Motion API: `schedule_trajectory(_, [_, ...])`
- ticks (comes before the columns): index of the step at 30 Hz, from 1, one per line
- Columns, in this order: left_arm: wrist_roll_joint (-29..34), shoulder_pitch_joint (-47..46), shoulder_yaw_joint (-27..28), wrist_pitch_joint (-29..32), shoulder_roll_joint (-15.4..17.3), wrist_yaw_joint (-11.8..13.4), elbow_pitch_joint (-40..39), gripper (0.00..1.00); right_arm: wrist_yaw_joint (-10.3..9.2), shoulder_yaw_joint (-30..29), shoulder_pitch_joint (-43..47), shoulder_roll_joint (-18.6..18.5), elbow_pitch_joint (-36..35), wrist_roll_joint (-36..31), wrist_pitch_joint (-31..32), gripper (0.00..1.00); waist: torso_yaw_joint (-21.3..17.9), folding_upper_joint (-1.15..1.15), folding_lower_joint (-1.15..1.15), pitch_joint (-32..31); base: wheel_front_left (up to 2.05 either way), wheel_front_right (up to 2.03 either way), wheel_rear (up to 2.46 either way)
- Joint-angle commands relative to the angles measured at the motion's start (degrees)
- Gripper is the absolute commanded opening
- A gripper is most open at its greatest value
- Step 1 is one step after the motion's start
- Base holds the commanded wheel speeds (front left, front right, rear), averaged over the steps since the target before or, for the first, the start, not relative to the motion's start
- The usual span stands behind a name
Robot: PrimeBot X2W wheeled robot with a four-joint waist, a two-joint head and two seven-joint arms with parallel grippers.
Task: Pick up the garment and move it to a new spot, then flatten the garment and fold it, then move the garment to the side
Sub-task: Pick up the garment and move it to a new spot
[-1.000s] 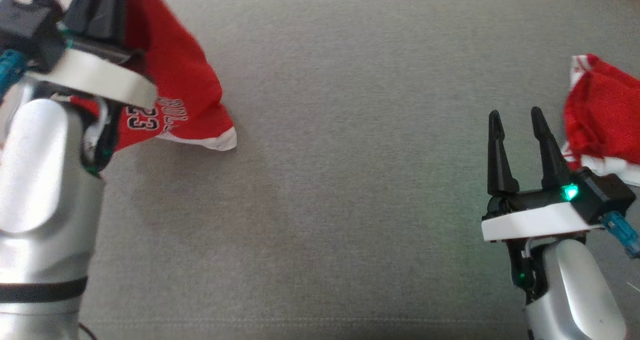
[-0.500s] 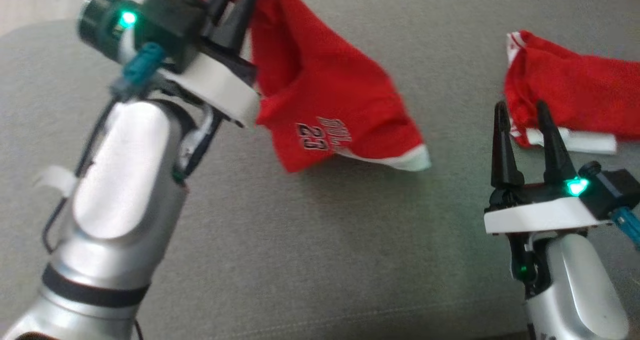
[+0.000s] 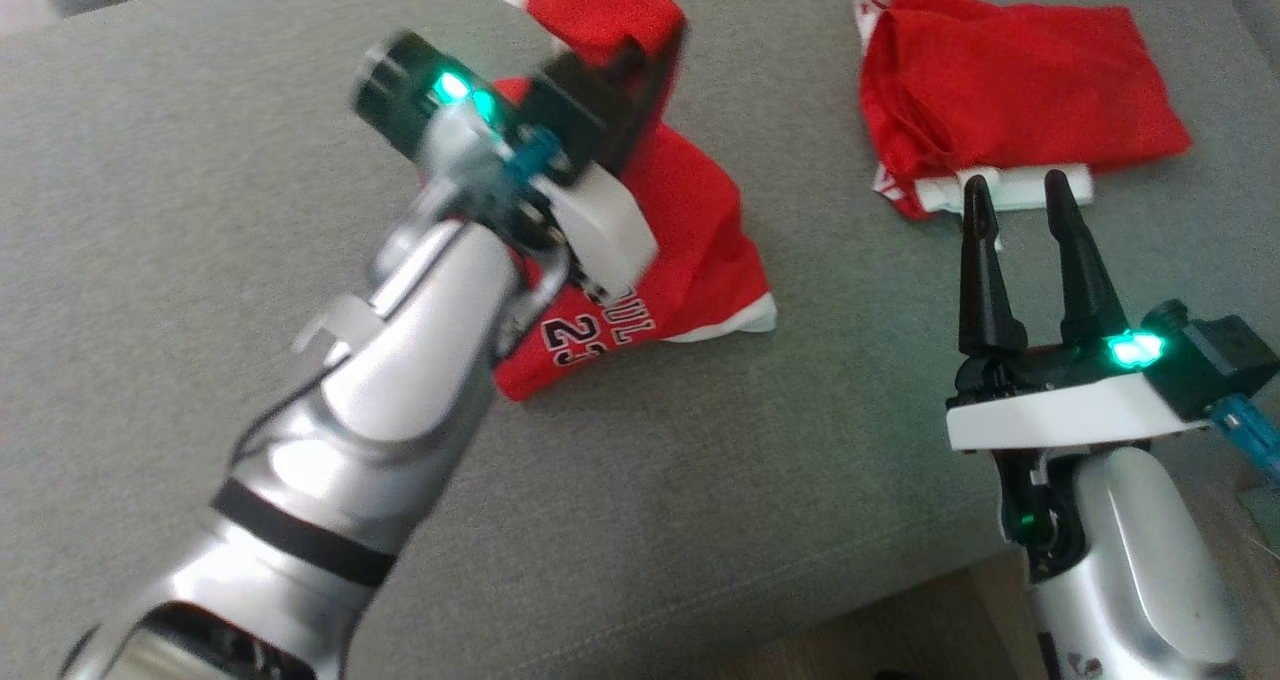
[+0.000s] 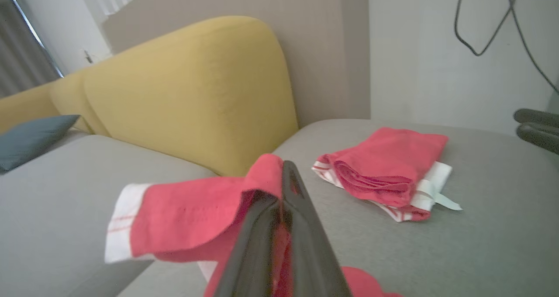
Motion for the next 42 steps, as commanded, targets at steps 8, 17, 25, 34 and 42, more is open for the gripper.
schedule_trajectory(8, [-3.9,-0.9,-4.9,-5.1,-0.9,-0.4,3.8,1.00,0.19,0.0,-1.5,-0.1,-1.9,-0.2,-0.5,1.00,-0.2,0.00,0.00,-0.2,0.00,0.00,0.00])
schedule_trajectory(17, [-9.2,0.7,-2.3,-9.1,-0.2,3.9,3.4,1.00,0.19,-1.1,0.0,-0.1,-1.0,-2.5,-0.5,1.00,7.0,0.00,0.00,-3.6,0.00,0.00,0.00])
schedule_trajectory(25, [-13.0,10.0,5.7,-9.9,6.4,7.9,-0.6,1.00,0.19,-1.6,1.5,-0.1,0.4,-5.0,-0.5,1.00,14.3,0.00,0.00,-7.5,0.00,0.00,0.00])
schedule_trajectory(34, [-13.3,27.3,14.6,-9.9,10.5,10.1,-12.2,1.00,0.19,-1.1,3.6,-0.1,2.4,-6.5,-0.5,1.00,19.4,0.00,0.00,-10.7,0.00,0.00,0.00])
schedule_trajectory(42, [-11.8,37.4,21.4,-10.0,6.2,9.4,-18.8,1.00,0.19,0.4,4.9,-0.1,4.0,-6.9,-0.5,1.00,20.6,0.00,0.00,-11.0,0.00,0.00,0.00])
